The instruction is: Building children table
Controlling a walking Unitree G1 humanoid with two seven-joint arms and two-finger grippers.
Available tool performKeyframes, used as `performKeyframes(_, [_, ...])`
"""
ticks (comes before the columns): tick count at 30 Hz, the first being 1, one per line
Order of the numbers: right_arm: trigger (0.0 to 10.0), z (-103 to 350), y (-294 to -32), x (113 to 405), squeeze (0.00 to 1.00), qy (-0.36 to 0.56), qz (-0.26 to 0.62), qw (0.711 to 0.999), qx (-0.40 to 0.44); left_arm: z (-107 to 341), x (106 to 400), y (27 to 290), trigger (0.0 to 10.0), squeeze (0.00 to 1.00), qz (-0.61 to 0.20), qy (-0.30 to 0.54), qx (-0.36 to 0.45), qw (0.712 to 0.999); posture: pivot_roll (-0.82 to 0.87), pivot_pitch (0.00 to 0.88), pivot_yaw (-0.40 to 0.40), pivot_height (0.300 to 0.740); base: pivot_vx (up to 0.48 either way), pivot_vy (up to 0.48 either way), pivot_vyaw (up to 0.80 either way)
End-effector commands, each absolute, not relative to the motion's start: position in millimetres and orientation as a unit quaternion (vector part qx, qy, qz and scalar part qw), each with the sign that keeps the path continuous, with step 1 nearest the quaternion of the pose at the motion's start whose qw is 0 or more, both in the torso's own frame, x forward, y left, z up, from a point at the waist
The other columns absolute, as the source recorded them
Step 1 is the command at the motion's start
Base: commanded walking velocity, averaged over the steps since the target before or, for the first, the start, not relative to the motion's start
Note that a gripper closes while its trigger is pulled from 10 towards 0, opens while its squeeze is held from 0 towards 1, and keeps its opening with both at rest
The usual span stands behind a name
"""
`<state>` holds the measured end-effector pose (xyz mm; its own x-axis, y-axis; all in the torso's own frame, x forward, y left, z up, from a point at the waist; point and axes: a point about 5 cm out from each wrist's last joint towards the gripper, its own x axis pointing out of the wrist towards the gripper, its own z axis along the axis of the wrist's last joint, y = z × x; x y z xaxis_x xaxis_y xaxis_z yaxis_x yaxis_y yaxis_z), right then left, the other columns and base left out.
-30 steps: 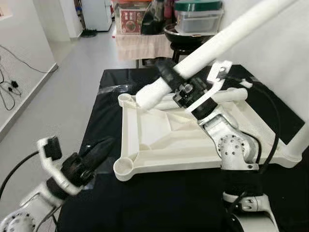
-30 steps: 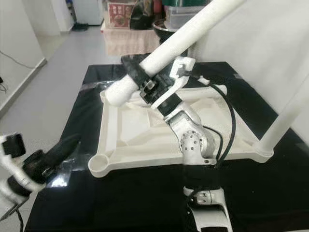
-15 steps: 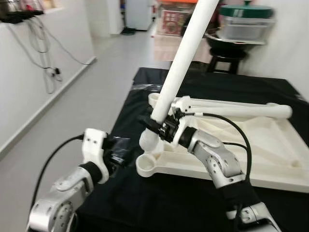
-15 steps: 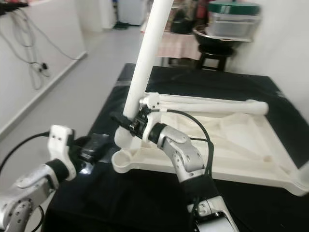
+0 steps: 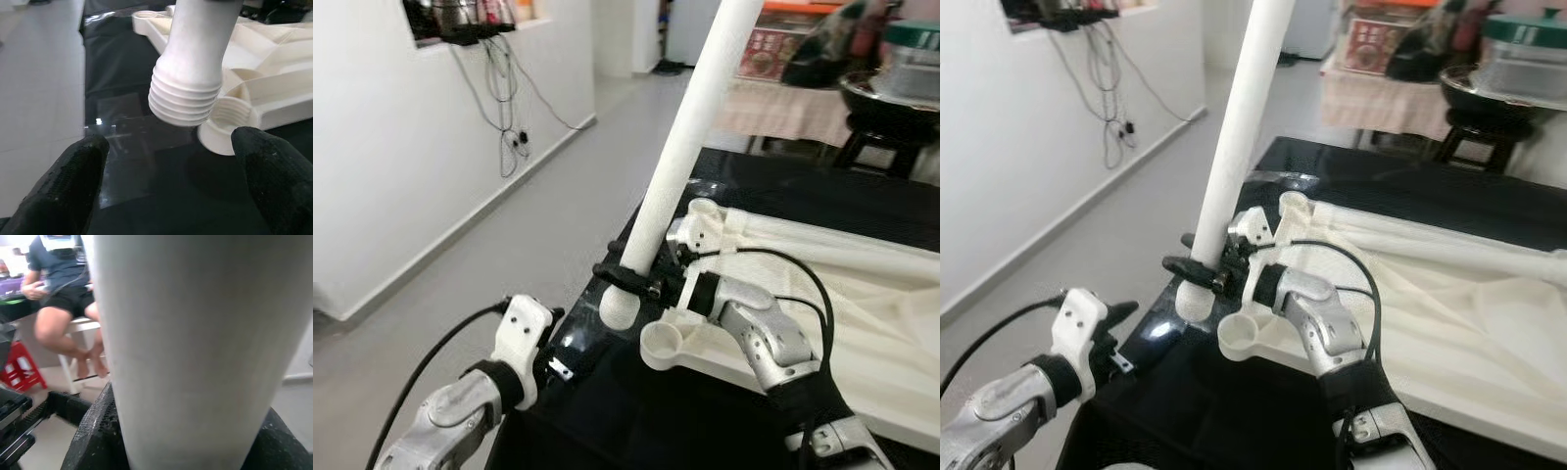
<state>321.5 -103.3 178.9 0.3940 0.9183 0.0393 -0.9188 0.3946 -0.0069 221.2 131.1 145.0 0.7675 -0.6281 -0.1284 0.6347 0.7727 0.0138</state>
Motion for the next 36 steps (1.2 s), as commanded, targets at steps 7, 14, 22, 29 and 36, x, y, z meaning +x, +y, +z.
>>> performKeyframes(7, [10.0,187,-129,319,0.00,-0.018,0.611,0.791,-0.018,145,208,131,10.0,0.00,-0.374,0.062,0.063,0.923,-0.01,0.023,0.002,0.740,0.000,0.000,0.00])
performKeyframes(14, [10.0,189,-139,311,0.00,0.004,0.656,0.753,-0.046,148,199,130,10.0,0.00,-0.392,0.058,0.076,0.915,-0.01,0.069,0.006,0.740,0.000,0.000,0.00])
performKeyframes(22, [10.0,196,-133,318,0.00,-0.006,0.656,0.750,-0.082,155,189,131,10.0,0.00,-0.398,0.066,0.084,0.911,0.00,0.165,0.004,0.740,0.000,0.000,0.00])
performKeyframes(29, [10.0,208,-119,322,0.00,-0.038,0.649,0.755,-0.085,157,187,133,10.0,0.00,-0.364,0.063,0.087,0.925,0.00,0.196,-0.008,0.740,0.000,0.000,0.00])
performKeyframes(36, [10.0,214,-116,323,0.00,-0.050,0.650,0.754,-0.081,155,191,135,10.0,0.00,-0.323,0.068,0.089,0.940,0.00,0.204,-0.018,0.740,0.000,0.000,0.00])
